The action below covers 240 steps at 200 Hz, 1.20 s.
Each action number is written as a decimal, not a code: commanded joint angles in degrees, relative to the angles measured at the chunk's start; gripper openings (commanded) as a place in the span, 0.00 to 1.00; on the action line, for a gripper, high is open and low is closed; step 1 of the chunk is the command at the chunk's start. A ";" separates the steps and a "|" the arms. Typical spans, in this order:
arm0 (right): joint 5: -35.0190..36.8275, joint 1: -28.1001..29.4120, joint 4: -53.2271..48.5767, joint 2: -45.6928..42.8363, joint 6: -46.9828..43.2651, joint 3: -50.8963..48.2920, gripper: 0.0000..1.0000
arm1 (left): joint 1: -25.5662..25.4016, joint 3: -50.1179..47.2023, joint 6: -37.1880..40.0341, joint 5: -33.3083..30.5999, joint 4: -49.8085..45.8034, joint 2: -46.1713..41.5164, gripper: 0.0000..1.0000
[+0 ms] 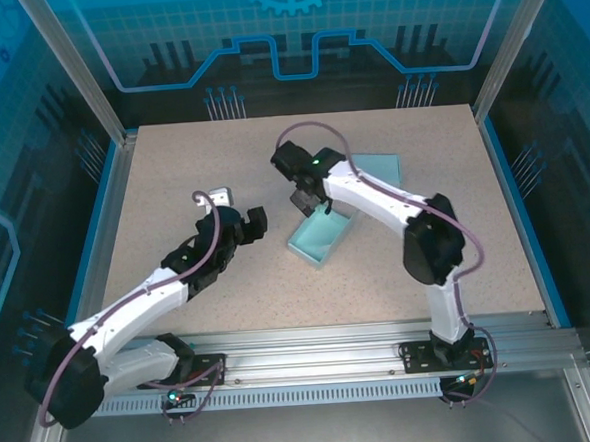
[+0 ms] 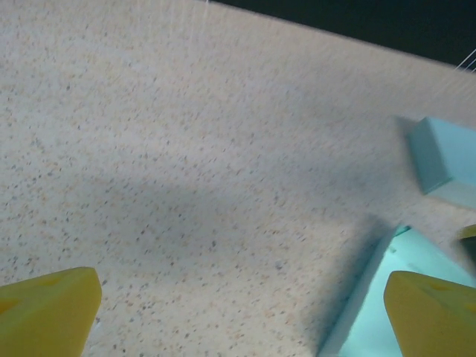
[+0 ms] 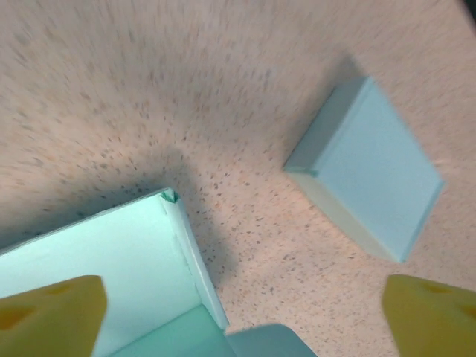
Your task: Fold the paper box
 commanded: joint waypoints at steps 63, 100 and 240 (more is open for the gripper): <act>7.95 0.92 12.31 -36.99 11.25 -24.68 1.00 | 5.12 14.04 8.55 -0.89 -6.18 21.13 0.96; -1.37 -6.92 13.45 -51.01 21.00 -37.41 1.00 | 5.14 21.15 12.54 -2.17 -10.62 32.05 0.92; -6.26 -15.31 11.38 -59.45 29.55 -43.51 1.00 | -3.76 25.09 7.54 7.85 -14.87 44.38 0.88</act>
